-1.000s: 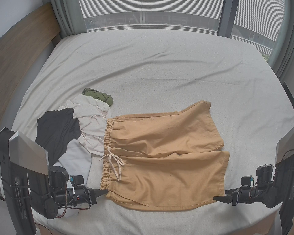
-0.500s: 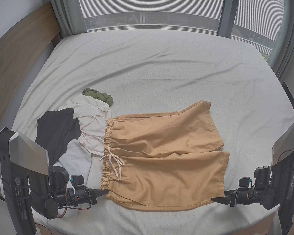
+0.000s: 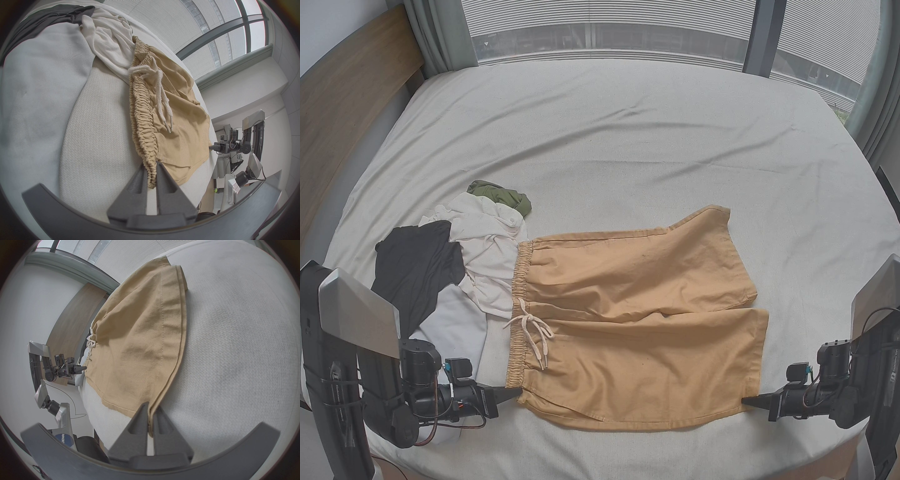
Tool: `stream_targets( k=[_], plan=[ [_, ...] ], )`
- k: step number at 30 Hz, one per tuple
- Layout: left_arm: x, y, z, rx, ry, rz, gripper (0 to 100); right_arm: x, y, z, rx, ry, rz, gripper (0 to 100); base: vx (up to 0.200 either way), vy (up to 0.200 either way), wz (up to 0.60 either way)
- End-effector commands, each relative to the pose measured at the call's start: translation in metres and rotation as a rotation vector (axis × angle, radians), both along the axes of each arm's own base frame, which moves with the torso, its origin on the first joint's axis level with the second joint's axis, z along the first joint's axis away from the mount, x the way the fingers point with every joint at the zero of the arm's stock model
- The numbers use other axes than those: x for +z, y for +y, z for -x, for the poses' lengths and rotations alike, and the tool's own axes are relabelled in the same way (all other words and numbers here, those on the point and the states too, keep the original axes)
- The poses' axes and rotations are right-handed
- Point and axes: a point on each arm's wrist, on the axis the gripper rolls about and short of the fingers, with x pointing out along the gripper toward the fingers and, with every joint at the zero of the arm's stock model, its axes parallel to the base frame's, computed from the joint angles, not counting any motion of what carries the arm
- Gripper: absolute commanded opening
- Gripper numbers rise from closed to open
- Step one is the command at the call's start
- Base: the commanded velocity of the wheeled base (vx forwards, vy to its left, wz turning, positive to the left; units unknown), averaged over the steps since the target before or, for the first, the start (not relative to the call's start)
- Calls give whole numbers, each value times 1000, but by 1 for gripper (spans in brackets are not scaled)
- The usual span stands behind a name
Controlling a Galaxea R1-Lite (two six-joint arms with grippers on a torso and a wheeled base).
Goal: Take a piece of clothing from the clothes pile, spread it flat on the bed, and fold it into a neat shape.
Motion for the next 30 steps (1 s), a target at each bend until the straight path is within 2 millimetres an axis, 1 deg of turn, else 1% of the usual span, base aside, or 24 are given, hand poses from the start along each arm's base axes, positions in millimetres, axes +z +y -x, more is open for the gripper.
stream_targets(
  k=[1,3,4,9,12,20,24,25,30],
  plan=[
    [4,1,5,-2,1,3,0,13,0,4,1,-27,0,0,0,0,0],
    [7,1,6,-4,-4,4,0,16,0,5,2,-32,0,0,0,0,0],
    [13,3,12,-12,-6,16,0,22,0,7,1,-32,1,0,0,0,0],
    [26,6,36,-82,23,59,0,39,2,15,14,-42,5,0,0,0,0],
    [33,7,36,-93,4,75,0,45,3,21,23,-22,7,0,0,0,0],
    [28,8,40,-86,60,66,0,43,4,28,36,39,15,0,0,0,0],
    [29,8,44,-82,102,58,0,41,4,32,52,67,28,0,0,0,0],
    [29,9,47,-83,131,53,0,42,4,36,60,83,33,0,0,0,0],
    [26,11,56,-131,161,-8,0,47,8,46,98,116,45,0,0,0,0]
  ],
)
